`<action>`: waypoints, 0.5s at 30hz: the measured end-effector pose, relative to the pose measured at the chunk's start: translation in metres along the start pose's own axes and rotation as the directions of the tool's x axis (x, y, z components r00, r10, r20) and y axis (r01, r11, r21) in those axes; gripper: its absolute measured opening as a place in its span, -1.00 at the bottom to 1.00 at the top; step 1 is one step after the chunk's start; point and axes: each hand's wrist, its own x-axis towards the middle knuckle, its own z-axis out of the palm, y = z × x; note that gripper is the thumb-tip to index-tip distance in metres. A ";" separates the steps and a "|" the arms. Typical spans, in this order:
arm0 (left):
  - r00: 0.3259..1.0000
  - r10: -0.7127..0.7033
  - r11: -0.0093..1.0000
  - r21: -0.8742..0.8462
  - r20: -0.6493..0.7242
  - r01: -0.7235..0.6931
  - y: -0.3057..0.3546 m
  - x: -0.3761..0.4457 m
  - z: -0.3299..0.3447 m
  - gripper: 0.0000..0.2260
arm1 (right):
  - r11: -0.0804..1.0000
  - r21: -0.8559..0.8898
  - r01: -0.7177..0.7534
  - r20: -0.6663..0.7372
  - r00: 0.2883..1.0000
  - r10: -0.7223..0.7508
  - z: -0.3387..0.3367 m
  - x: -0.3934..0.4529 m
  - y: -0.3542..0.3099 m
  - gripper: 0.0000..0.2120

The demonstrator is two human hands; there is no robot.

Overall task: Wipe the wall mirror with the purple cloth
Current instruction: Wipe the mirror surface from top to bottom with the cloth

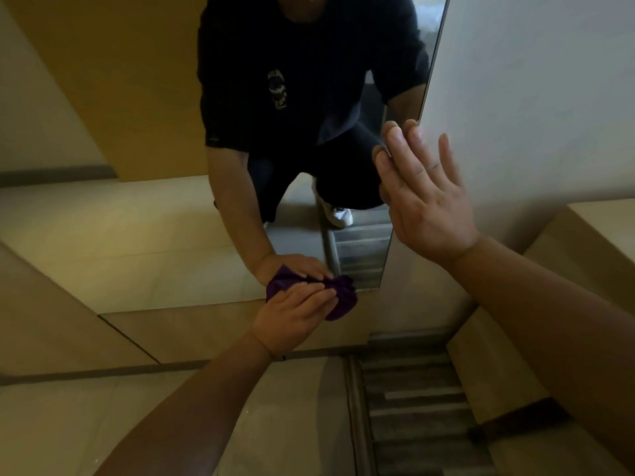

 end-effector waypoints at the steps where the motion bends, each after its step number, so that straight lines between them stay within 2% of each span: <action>1: 0.999 -0.033 0.999 -0.029 0.029 0.034 0.002 0.003 -0.005 -0.68 | 1.000 0.024 -0.014 0.026 1.000 0.013 -0.004 0.001 -0.002 -0.45; 5: 0.971 -0.126 0.978 -0.136 0.205 0.156 0.010 0.011 -0.028 -0.57 | 0.964 0.202 -0.174 0.134 0.980 0.149 -0.032 -0.010 -0.010 -0.50; 7: 0.965 -0.183 0.960 -0.176 0.188 0.216 0.010 0.019 -0.042 -0.58 | 0.946 0.191 -0.260 0.169 0.959 0.229 -0.042 -0.028 -0.007 -0.51; 11: 0.969 -0.238 0.958 -0.182 -0.066 0.223 0.000 0.077 -0.078 -0.72 | 0.936 0.027 -0.350 0.316 0.892 0.324 -0.038 -0.058 0.008 -0.48; 13: 0.937 -0.245 0.965 -0.155 -0.248 0.211 -0.010 0.122 -0.097 -0.76 | 0.935 -0.040 -0.353 0.357 0.869 0.343 -0.030 -0.065 0.014 -0.47; 15: 0.893 -0.200 0.980 -0.079 -0.403 0.184 -0.024 0.163 -0.109 -0.79 | 0.941 -0.071 -0.331 0.350 0.875 0.334 -0.020 -0.070 0.018 -0.44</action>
